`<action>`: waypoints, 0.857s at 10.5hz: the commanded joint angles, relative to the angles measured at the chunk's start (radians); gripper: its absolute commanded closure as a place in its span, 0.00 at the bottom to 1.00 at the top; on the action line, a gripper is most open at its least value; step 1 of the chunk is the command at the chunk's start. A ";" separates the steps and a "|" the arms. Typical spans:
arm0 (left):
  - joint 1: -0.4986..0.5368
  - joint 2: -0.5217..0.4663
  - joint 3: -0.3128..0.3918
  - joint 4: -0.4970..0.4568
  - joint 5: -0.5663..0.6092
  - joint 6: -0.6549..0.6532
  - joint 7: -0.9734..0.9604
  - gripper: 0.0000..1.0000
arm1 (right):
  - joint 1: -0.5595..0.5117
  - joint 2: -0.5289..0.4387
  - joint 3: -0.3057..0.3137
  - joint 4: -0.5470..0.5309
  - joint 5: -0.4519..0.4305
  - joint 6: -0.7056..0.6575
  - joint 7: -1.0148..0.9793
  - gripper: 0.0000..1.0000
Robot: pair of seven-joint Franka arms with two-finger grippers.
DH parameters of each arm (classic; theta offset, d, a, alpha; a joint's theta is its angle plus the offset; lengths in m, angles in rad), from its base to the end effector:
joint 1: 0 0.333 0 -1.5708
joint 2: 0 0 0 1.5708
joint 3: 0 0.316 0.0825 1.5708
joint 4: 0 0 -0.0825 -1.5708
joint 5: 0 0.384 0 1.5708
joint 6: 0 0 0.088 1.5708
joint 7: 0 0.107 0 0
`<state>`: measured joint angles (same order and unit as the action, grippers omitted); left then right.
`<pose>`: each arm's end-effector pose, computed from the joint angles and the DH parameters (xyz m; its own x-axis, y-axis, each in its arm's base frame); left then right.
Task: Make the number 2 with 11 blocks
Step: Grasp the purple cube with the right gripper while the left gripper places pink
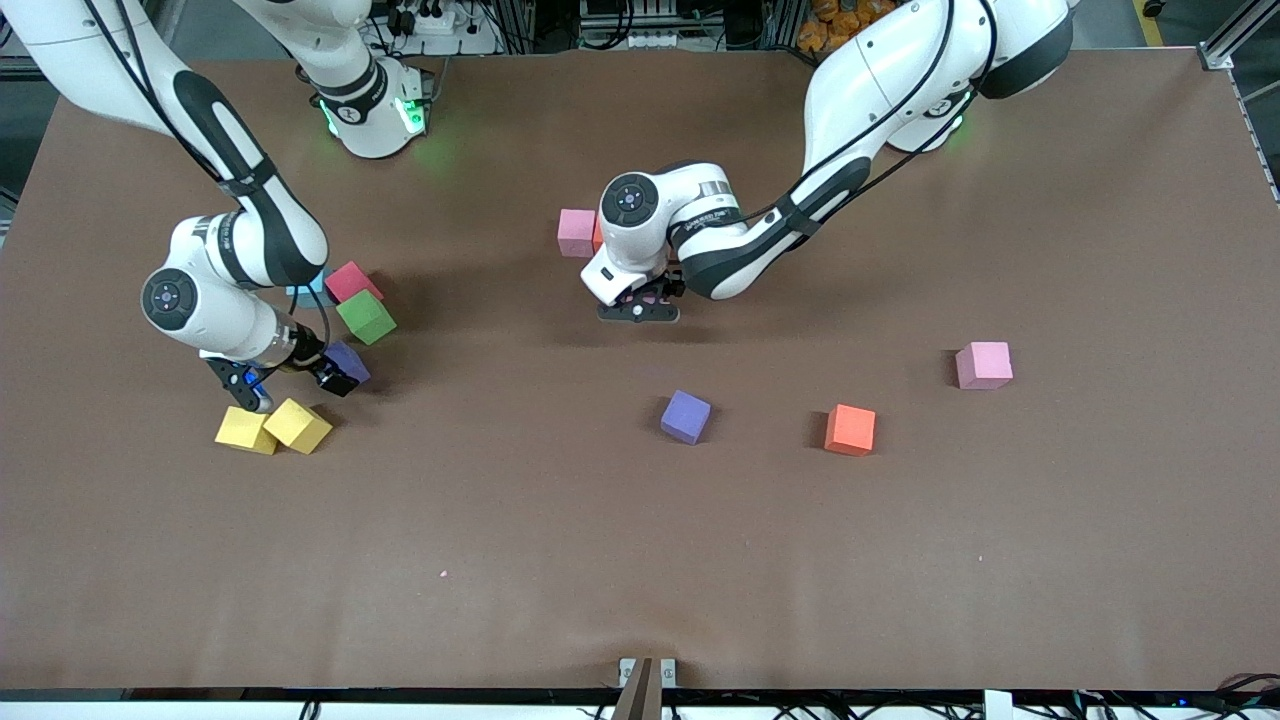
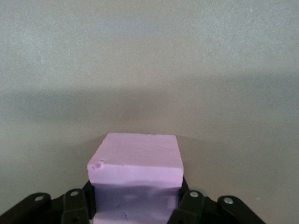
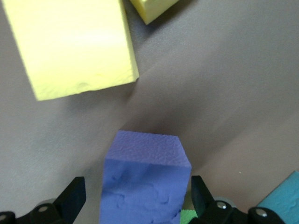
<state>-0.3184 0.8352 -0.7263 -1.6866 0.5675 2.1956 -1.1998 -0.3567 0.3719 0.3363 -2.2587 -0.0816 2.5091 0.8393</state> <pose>0.3917 -0.5359 0.1964 0.9927 -0.0575 -0.1060 -0.0600 -0.9980 -0.0205 0.5288 -0.0051 0.1971 0.6859 -0.7175 -0.1219 -0.7212 -0.6925 0.0181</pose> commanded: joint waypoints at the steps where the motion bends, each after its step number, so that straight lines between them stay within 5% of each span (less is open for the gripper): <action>1: -0.008 -0.001 0.008 -0.035 -0.005 -0.010 -0.004 0.01 | -0.019 0.009 0.016 -0.004 0.006 0.013 0.007 0.09; 3: 0.002 -0.030 0.005 -0.024 -0.014 -0.034 -0.024 0.00 | -0.010 0.008 0.018 -0.002 0.005 0.020 -0.003 0.58; 5: 0.013 -0.094 -0.001 -0.005 -0.017 -0.092 -0.056 0.00 | 0.021 0.004 0.021 0.008 0.003 0.017 -0.008 0.65; 6: 0.016 -0.119 0.001 0.016 -0.035 -0.093 -0.076 0.00 | 0.025 -0.001 0.023 0.013 -0.003 0.017 -0.031 0.81; 9: 0.076 -0.152 0.002 0.074 -0.057 -0.094 -0.084 0.00 | 0.022 -0.039 0.122 0.041 -0.003 0.004 -0.075 0.88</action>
<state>-0.2659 0.7105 -0.7256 -1.6171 0.5351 2.1167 -1.2748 -0.3297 0.3724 0.4072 -2.2249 -0.0832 2.5282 0.7758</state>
